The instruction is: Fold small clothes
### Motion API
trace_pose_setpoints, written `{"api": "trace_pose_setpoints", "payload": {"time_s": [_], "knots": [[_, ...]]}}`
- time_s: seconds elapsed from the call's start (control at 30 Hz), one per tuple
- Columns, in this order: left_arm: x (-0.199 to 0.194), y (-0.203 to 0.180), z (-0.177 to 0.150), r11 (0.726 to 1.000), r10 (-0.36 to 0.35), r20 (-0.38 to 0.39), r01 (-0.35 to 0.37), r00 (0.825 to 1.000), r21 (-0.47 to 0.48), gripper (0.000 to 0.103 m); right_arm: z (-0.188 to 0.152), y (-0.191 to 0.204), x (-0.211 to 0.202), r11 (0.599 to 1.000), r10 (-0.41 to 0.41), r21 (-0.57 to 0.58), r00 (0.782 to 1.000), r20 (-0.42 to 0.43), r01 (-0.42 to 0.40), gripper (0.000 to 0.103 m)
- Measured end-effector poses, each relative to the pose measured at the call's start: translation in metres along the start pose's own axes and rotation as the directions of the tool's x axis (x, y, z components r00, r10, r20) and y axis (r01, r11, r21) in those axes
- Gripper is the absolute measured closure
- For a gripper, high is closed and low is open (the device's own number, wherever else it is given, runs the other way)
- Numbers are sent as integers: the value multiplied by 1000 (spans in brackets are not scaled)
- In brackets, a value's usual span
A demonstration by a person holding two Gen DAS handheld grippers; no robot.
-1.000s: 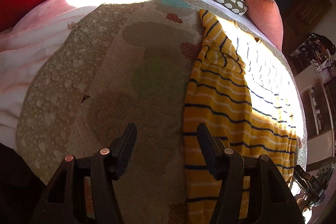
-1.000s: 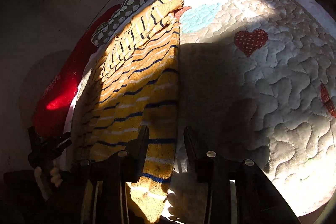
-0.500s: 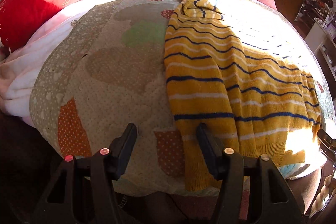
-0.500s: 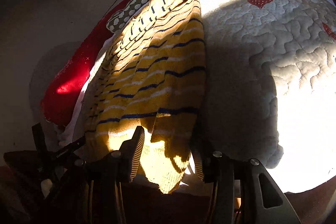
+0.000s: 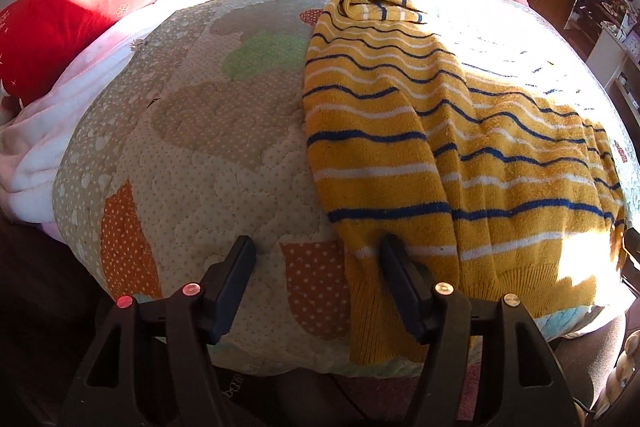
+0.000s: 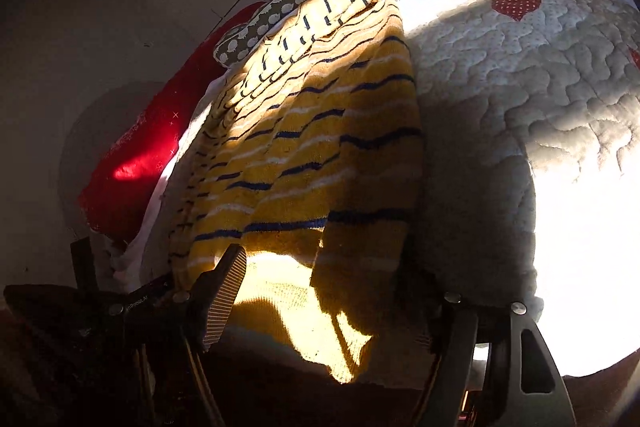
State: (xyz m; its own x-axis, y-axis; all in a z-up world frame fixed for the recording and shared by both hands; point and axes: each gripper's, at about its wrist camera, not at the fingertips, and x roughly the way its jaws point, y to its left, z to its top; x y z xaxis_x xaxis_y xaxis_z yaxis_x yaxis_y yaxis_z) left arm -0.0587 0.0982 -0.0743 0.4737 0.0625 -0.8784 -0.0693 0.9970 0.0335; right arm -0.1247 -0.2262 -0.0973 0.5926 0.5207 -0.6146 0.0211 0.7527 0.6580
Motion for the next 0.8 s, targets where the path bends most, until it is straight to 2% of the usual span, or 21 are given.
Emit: {"api": "trace_pose_setpoints", "payload": {"time_s": [0.07, 0.13, 0.17, 0.2, 0.23, 0.27, 0.3, 0.33, 0.5, 0.57, 0.63, 0.67, 0.7, 0.73, 0.8], "knots": [[-1, 1, 0, 1000, -11, -3, 11, 1000, -7, 39, 0, 2, 1, 1000, -12, -12, 1000, -3, 12, 27], [-4, 0, -2, 998, -57, -9, 57, 998, -19, 40, 0, 6, 1, 999, -32, -26, 999, -1, 32, 28], [-6, -1, -3, 996, -83, -14, 83, 996, -23, 45, -1, 9, 2, 998, -47, -40, 999, -1, 47, 28], [-8, -3, -3, 994, -104, -19, 104, 994, -21, 51, -1, 13, 3, 996, -62, -58, 998, -5, 62, 33], [-9, -5, -4, 992, -124, -27, 124, 992, -15, 68, -2, 16, 4, 995, -74, -74, 997, -10, 73, 44], [-10, -8, -4, 990, -139, -35, 139, 990, -13, 81, -3, 18, 5, 994, -75, -82, 997, -18, 74, 50], [-11, -9, -5, 989, -149, -39, 149, 988, -14, 83, -3, 20, 7, 994, -69, -86, 997, -31, 66, 58], [-11, -11, -5, 989, -145, -38, 145, 989, -14, 83, -4, 21, 8, 995, -61, -87, 997, -42, 57, 59], [-3, -9, -5, 986, -165, -49, 162, 985, -47, 78, -5, 22, 11, 995, -48, -87, 997, -55, 43, 59], [0, -7, -4, 979, -194, -50, 190, 980, -67, 69, -5, 22, 12, 996, -40, -76, 998, -58, 36, 58], [1, -5, -2, 974, -216, -62, 211, 974, -82, 68, -5, 20, 14, 997, -38, -67, 997, -62, 34, 58], [1, -4, -1, 972, -225, -68, 220, 972, -79, 73, -5, 20, 14, 997, -36, -63, 998, -60, 33, 59], [1, -3, 0, 968, -245, -71, 239, 967, -79, 82, -5, 20, 14, 998, -36, -60, 998, -56, 32, 69], [0, 0, 1, 960, -272, -75, 265, 959, -91, 99, -5, 18, 14, 998, -41, -55, 998, -55, 38, 90], [-3, 9, 2, 943, -315, -72, 303, 946, -136, 99, -4, 13, 12, 999, -21, -30, 998, -61, 19, 91]]}}
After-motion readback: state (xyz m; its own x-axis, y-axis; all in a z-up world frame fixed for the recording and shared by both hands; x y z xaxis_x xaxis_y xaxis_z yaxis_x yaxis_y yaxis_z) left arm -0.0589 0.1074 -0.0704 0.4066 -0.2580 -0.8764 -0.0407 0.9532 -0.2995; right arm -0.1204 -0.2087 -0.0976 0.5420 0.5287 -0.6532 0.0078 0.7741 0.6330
